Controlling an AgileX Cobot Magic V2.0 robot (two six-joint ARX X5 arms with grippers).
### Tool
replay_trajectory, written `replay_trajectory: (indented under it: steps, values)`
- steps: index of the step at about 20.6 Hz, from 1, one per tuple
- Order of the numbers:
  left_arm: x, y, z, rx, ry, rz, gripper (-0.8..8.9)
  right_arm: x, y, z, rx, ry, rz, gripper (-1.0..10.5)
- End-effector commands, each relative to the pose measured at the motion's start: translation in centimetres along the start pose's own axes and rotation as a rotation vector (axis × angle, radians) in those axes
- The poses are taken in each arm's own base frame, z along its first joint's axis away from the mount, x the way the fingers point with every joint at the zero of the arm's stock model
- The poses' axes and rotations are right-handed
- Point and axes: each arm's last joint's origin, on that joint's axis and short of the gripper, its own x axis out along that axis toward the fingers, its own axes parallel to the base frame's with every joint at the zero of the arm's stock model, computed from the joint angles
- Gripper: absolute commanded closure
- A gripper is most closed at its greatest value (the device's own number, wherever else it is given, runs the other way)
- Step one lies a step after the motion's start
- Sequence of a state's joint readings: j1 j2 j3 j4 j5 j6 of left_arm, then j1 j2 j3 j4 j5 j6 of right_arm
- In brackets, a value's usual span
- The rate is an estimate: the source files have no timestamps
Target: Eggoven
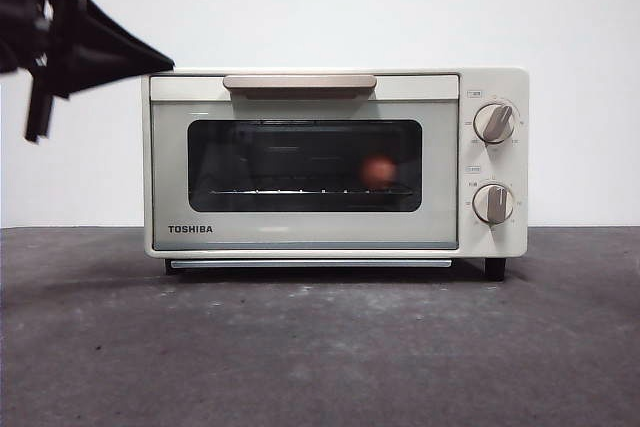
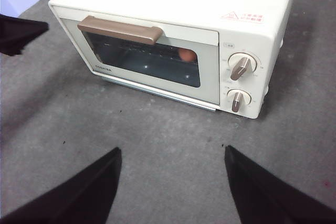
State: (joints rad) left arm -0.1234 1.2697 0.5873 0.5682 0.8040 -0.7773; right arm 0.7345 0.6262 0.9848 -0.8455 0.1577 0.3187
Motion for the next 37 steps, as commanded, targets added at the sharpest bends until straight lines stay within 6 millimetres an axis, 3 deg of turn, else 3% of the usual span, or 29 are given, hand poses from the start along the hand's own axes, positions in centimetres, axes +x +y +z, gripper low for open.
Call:
replay_trajectory:
  steps: [1, 7, 13, 17, 37]
  values:
    - [-0.8, -2.1, -0.3, 0.139, -0.001, 0.078, 8.06, -0.1, 0.2, 0.3, 0.000, -0.008, 0.010, 6.6]
    - [-3.5, -5.8, -1.8, 0.299, 0.000, 0.323, 8.06, 0.8, 0.2, -0.2, 0.000, -0.009, 0.010, 6.7]
    - [-6.0, -8.2, -2.9, 0.400, -0.011, 0.434, 8.06, 3.9, 0.1, -2.1, 0.005, -0.040, 0.027, 7.8]
    - [-7.3, -8.7, -3.5, 0.434, -0.011, 0.502, 8.06, 5.4, 0.1, -2.9, 0.002, -0.101, 0.057, 9.5]
    - [-8.0, -9.2, -3.6, 0.448, -0.028, 0.495, 8.06, 5.5, -0.2, -2.9, -0.014, -0.186, -0.026, 9.4]
